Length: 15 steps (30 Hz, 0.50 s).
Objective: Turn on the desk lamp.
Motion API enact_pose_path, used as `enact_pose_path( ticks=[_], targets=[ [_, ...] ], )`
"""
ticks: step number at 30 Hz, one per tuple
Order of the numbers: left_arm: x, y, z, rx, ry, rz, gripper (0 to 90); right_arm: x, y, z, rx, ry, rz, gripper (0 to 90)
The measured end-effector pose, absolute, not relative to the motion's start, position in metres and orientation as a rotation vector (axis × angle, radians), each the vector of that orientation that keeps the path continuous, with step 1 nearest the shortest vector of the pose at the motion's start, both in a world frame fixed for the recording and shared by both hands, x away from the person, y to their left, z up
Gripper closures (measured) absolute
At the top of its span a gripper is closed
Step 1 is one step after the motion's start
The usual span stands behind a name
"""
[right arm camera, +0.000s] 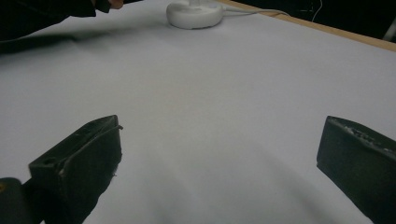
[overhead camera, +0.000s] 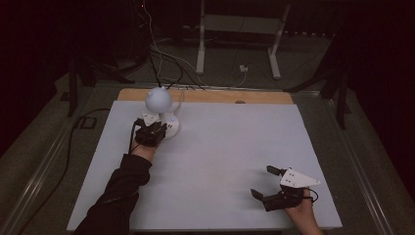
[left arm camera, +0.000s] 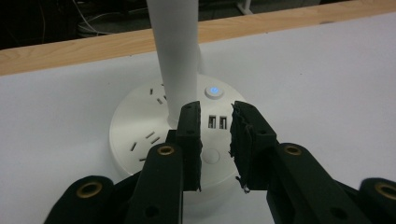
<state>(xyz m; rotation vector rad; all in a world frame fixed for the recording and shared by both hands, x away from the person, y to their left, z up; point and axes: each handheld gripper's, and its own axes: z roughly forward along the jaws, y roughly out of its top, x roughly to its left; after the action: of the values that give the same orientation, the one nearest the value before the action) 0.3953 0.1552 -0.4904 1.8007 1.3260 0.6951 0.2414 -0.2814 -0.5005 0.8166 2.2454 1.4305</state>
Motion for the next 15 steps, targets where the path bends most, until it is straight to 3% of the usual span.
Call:
enact_pose_path(
  ticks=[15],
  targets=[
    [0.399,0.158,-0.506,1.829,1.296,0.680,88.4,0.242,-0.281,-0.500,0.819,2.245,1.436,0.0]
  ],
)
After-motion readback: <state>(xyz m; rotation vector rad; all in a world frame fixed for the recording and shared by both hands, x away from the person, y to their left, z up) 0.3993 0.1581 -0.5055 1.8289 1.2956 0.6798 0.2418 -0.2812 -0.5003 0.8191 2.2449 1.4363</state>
